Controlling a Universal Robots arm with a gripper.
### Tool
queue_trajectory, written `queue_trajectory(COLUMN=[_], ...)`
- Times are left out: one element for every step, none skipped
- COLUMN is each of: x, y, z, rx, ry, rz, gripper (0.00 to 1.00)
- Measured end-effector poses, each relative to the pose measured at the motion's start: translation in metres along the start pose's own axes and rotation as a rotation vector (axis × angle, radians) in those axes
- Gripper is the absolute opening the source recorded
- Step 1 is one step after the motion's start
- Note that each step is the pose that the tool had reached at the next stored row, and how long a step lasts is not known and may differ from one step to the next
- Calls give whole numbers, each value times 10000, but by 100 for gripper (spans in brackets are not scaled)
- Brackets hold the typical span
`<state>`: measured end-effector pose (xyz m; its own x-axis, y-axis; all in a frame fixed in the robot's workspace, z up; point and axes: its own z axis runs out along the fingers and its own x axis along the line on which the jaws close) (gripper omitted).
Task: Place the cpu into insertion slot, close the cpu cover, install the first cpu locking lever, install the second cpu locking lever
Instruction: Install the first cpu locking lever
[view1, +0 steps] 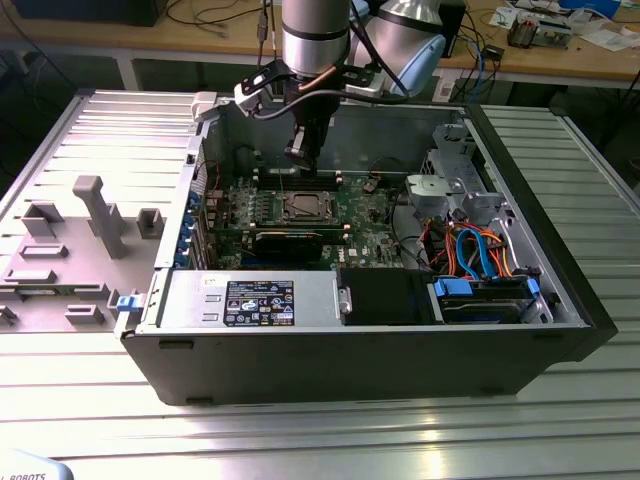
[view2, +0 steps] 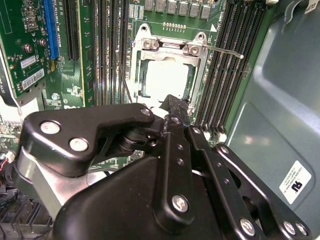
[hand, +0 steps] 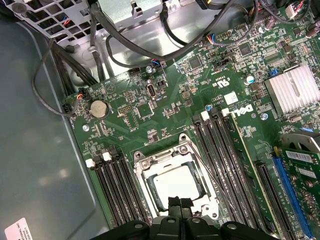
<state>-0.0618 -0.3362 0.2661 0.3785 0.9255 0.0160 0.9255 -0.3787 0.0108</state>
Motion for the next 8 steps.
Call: queue_trajectory(x=[0, 0, 0, 0, 0, 0, 0, 0], y=[0, 0, 0, 0, 0, 0, 0, 0], z=[1, 1, 1, 1, 1, 1, 1, 1], rx=[-2, -5, -6, -8, -10, -11, -13, -14], ry=[-1, -2, -4, -5, -6, -7, -8, -9], rz=[149, 278, 391, 530, 625, 717, 798, 854], gripper=[11, 11, 11, 11, 11, 11, 11, 11])
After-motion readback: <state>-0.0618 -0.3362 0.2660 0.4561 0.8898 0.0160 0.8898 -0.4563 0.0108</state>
